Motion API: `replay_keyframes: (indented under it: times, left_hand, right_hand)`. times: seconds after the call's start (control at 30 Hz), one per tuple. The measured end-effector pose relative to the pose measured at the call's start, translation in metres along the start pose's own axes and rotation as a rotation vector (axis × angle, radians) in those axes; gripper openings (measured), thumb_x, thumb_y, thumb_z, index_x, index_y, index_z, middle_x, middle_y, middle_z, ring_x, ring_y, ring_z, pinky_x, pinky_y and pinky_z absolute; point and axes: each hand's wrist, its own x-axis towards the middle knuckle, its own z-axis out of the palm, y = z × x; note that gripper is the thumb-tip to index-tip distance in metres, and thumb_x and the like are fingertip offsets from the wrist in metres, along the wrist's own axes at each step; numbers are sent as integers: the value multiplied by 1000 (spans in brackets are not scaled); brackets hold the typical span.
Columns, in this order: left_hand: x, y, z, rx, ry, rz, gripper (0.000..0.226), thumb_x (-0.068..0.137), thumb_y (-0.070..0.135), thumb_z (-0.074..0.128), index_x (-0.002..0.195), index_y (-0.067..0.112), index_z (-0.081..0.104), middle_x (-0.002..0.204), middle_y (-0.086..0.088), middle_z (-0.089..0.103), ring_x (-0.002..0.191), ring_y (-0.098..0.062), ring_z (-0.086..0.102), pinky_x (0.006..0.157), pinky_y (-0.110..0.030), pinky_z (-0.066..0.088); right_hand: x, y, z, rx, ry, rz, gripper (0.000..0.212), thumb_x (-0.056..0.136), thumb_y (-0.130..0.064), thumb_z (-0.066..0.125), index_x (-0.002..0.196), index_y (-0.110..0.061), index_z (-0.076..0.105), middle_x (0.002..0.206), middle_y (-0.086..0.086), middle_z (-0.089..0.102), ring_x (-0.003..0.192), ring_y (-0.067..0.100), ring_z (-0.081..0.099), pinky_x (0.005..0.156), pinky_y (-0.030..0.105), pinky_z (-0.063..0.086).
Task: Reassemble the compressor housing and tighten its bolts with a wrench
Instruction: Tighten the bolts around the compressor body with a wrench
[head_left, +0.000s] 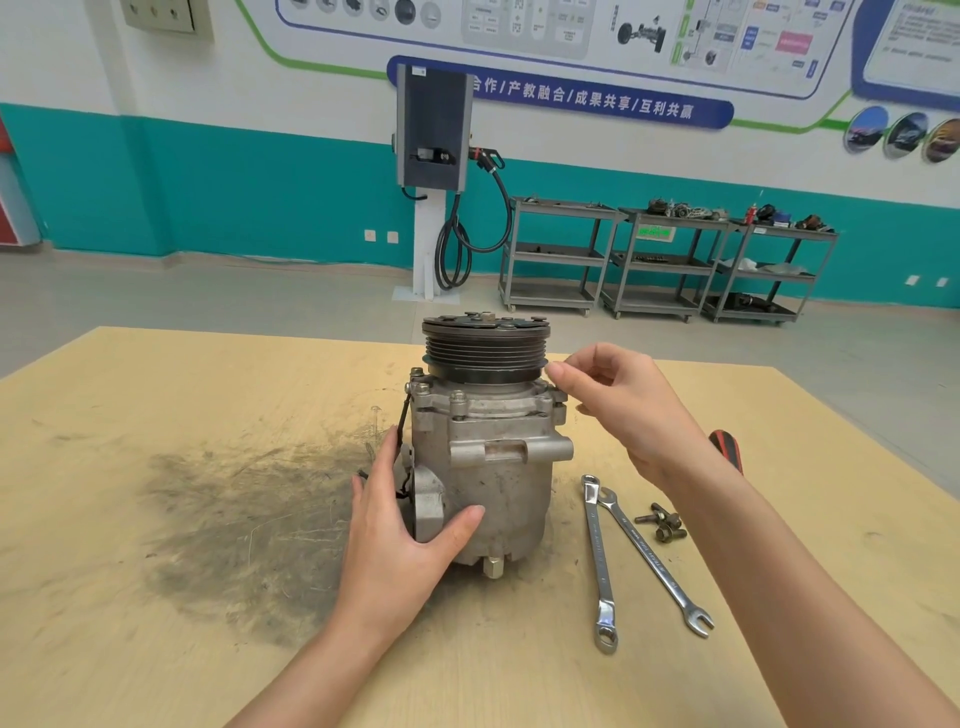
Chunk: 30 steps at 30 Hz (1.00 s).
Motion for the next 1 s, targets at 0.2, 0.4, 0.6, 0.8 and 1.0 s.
replay_keyframes:
  times: [0.2,0.4,0.6,0.8,1.0]
  left_hand:
    - [-1,0,0,7,9,-5,117,53,73,65,154,38,16,158,16,28,151,-21,15,119,-53,23]
    - [-1,1,0,1,8,-7,117,53,73,65,154,39,15,158,18,27,151,-20,14,120,-52,22]
    - [-1,1,0,2,7,-8,116,54,72,66,154,39,15,158,18,27,151,-20,14,119,-52,22]
    - [-1,0,0,-3,14,-8,115,61,71,74,154,40,15,158,17,28,151,-21,15,119,-54,23]
    - [0,-2,0,1,11,-6,115,56,69,68,154,39,16,158,16,28,151,-21,15,119,-54,23]
  right_hand:
    - [-4,7,-2,110,12,2,7,93,-21,63,91,-23,70,94,-6,71,91,6,62,75,23,48]
    - [-3,8,8,152,57,-14,11,86,-23,71,85,-16,63,80,-5,68,72,0,61,65,16,46]
    - [-6,12,5,171,-1,25,11,94,-27,60,93,-22,70,90,-9,73,90,4,64,74,23,47]
    - [-6,11,7,145,47,-8,12,92,-25,64,85,-18,70,87,-6,73,80,0,63,75,23,47]
    - [-6,13,12,135,116,-64,12,88,-22,69,82,-14,64,85,-4,69,80,4,59,76,23,44]
